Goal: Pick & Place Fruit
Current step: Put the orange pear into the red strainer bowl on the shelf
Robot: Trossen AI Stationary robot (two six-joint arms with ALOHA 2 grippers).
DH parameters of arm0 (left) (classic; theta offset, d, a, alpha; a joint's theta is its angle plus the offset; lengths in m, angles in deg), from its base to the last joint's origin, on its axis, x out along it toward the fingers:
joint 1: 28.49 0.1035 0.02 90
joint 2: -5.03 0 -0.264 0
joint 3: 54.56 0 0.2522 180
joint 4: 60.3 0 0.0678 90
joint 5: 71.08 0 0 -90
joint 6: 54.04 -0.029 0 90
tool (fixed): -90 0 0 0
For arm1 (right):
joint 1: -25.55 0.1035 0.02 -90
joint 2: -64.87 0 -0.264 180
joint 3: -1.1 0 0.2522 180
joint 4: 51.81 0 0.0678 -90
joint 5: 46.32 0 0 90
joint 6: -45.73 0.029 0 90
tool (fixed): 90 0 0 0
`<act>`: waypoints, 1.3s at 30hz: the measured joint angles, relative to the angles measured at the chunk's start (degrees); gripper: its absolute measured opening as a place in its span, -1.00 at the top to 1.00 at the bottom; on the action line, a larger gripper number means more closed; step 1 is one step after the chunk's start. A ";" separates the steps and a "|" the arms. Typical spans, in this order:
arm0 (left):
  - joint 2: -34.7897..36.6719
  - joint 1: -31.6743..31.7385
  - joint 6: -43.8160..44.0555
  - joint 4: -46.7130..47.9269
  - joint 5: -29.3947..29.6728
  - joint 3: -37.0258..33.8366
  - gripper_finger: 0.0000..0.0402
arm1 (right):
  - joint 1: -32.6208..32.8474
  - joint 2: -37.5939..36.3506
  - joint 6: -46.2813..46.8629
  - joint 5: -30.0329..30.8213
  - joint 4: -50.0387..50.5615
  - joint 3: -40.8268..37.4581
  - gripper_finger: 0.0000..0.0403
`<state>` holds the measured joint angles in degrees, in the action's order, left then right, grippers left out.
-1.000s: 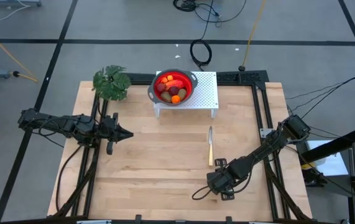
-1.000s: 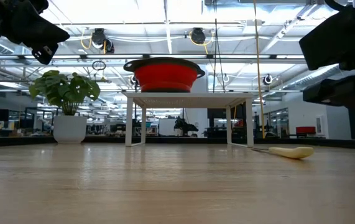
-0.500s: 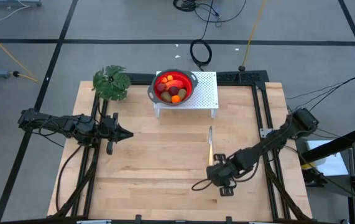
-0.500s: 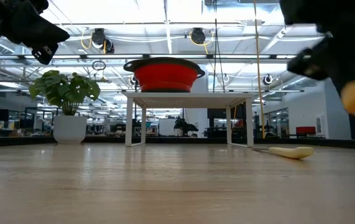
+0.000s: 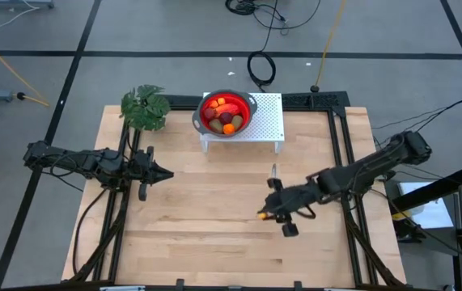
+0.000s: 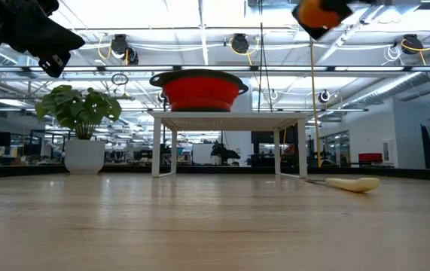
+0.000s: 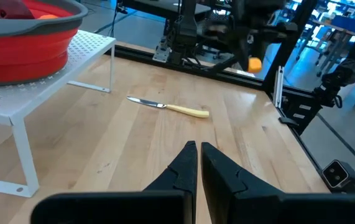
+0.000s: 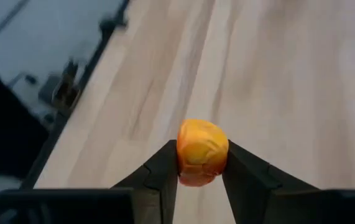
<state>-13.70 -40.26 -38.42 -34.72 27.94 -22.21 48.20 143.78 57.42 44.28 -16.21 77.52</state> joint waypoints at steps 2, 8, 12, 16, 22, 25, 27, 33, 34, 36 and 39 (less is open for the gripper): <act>-0.01 0.02 0.04 -0.14 0.02 0.00 0.90 | -1.46 -1.28 -3.18 1.01 -1.95 0.00 0.49; 0.00 0.02 1.67 -0.16 0.70 0.00 0.90 | -6.31 -4.28 -17.07 1.13 -7.93 0.02 0.49; 0.01 0.00 2.92 -0.15 1.96 0.00 0.90 | -9.26 -5.68 -28.90 1.13 -9.38 0.02 0.48; -0.01 0.00 2.95 -0.27 2.05 0.00 0.90 | -11.99 -6.30 -42.71 1.16 -11.33 0.02 0.48; 0.01 0.02 3.01 -1.34 4.28 0.00 0.90 | -15.97 -6.28 -60.64 1.18 -15.32 0.02 0.48; -0.01 0.01 2.84 -1.39 4.61 0.00 0.90 | -18.20 -6.27 -66.40 1.18 -17.08 0.02 0.48; -0.01 0.02 3.03 -1.39 4.61 0.00 0.90 | -19.61 -6.24 -68.72 1.18 -18.46 0.02 0.48; -0.01 0.02 4.66 -1.39 4.63 0.00 0.90 | -22.84 -6.27 -70.08 1.01 -21.38 0.02 0.48; 0.01 0.02 4.73 -1.39 4.63 0.00 0.90 | -23.15 -6.27 -70.36 0.98 -21.50 0.02 0.48; -0.01 0.02 5.09 -1.37 4.63 0.00 0.90 | -23.58 -6.27 -71.06 0.95 -21.49 0.02 0.48; -0.01 0.02 5.44 -1.37 4.63 0.00 0.90 | -23.82 -6.27 -71.08 0.91 -21.68 0.02 0.48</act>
<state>-13.71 -40.24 -32.98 -36.08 32.57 -22.21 24.38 137.51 -13.67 45.19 -37.88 77.54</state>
